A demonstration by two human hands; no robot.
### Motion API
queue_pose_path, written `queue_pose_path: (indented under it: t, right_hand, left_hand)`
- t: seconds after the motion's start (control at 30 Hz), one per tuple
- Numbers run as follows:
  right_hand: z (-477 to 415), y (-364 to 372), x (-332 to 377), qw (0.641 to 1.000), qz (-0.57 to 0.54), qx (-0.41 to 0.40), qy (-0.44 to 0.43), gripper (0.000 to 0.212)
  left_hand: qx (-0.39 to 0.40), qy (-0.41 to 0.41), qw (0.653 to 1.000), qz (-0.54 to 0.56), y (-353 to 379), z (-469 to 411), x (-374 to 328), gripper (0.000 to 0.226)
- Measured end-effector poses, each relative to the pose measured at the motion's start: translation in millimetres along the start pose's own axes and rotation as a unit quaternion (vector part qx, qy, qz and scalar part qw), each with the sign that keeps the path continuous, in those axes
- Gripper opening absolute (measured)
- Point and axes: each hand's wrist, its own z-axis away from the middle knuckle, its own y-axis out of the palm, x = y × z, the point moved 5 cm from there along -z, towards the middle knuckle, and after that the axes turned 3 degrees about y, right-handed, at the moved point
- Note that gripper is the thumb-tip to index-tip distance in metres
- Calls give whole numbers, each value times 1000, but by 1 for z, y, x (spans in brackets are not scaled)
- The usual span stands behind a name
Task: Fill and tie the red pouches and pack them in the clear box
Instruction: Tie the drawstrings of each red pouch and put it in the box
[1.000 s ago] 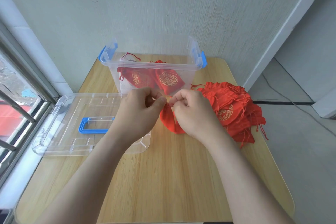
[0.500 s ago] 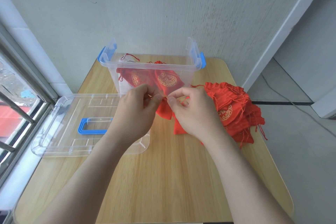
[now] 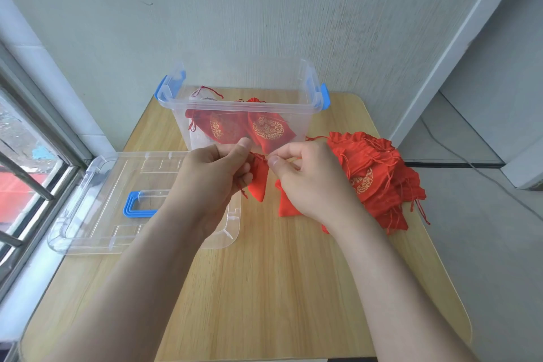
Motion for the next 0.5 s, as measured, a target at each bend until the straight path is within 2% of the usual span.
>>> queue_pose_path:
  t: [0.1, 0.27, 0.33, 0.43, 0.5]
  right_hand:
    - [0, 1, 0, 1000, -4, 17, -13, 15]
    - [3, 5, 4, 999, -3, 45, -19, 16]
    - [4, 6, 5, 998, 5, 53, -20, 17]
    - [6, 8, 5, 997, 21, 65, -24, 14]
    - [6, 8, 4, 998, 24, 53, -25, 7]
  left_hand:
    - [11, -16, 999, 40, 3, 3, -1, 40]
    - [30, -38, 994, 95, 9, 7, -4, 29]
    - [40, -30, 997, 63, 9, 7, -3, 37]
    - [31, -16, 999, 2, 5, 7, -3, 28]
    - [26, -8, 999, -24, 4, 8, -3, 30]
